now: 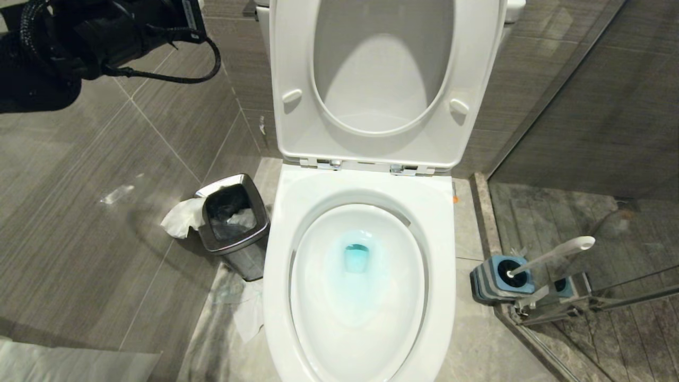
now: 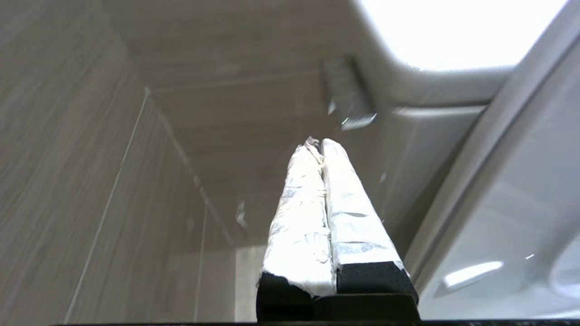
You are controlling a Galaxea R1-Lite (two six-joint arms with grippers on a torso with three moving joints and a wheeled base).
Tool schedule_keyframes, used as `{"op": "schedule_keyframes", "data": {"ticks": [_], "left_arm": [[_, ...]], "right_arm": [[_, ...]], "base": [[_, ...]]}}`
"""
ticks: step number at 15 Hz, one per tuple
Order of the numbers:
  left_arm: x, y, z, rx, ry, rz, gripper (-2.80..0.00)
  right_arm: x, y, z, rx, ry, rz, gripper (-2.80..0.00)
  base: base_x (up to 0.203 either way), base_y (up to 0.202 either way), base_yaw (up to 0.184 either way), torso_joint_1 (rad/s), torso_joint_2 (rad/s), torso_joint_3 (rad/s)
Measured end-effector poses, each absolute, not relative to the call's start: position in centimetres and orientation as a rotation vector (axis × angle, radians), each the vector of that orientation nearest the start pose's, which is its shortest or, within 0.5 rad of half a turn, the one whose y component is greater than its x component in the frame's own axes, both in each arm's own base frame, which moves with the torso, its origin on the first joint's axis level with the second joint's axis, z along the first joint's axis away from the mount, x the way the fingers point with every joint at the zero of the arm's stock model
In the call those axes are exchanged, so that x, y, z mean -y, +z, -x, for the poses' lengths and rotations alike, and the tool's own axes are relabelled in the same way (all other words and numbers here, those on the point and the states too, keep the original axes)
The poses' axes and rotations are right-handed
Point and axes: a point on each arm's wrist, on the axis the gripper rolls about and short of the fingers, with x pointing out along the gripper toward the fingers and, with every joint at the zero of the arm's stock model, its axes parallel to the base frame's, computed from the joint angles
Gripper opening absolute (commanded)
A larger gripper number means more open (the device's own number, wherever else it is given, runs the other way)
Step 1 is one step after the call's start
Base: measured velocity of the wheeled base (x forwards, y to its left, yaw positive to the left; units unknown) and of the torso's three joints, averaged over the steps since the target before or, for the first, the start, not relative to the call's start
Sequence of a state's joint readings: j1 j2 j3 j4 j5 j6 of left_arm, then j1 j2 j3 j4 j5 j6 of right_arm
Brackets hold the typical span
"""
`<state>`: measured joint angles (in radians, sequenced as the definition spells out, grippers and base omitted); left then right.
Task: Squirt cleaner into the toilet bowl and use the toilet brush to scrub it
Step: Flush the toilet
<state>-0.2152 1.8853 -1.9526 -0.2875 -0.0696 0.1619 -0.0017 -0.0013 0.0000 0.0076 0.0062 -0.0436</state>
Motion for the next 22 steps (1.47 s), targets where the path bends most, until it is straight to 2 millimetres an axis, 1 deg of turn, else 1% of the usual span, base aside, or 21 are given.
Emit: {"op": "schedule_keyframes", "data": {"ticks": [4,8,14,17,22], "left_arm": [[10.0,41.0,-34.8,0.447,-0.304,-0.113,-2.8],[11.0,40.7,-35.3,0.494,-0.314,-0.101,-2.8],[10.8,40.2,-35.9,0.487,-0.279,-0.097,-2.8],[10.6,40.4,-35.9,0.495,-0.267,-0.095,-2.8],[9.9,40.9,-35.5,0.515,-0.239,-0.094,-2.8]], "right_arm": [[0.0,7.5,2.3,-0.007,0.005,0.044,-2.8],[0.0,7.5,2.3,-0.007,0.006,0.044,-2.8],[0.0,7.5,2.3,-0.007,0.005,0.044,-2.8],[0.0,7.5,2.3,-0.006,0.005,0.044,-2.8],[0.0,7.5,2.3,-0.007,0.005,0.044,-2.8]], "base": [[0.0,0.0,0.0,0.0,0.0,0.0],[0.0,0.0,0.0,0.0,0.0,0.0],[0.0,0.0,0.0,0.0,0.0,0.0],[0.0,0.0,0.0,0.0,0.0,-0.019],[0.0,0.0,0.0,0.001,0.0,-0.14]]}}
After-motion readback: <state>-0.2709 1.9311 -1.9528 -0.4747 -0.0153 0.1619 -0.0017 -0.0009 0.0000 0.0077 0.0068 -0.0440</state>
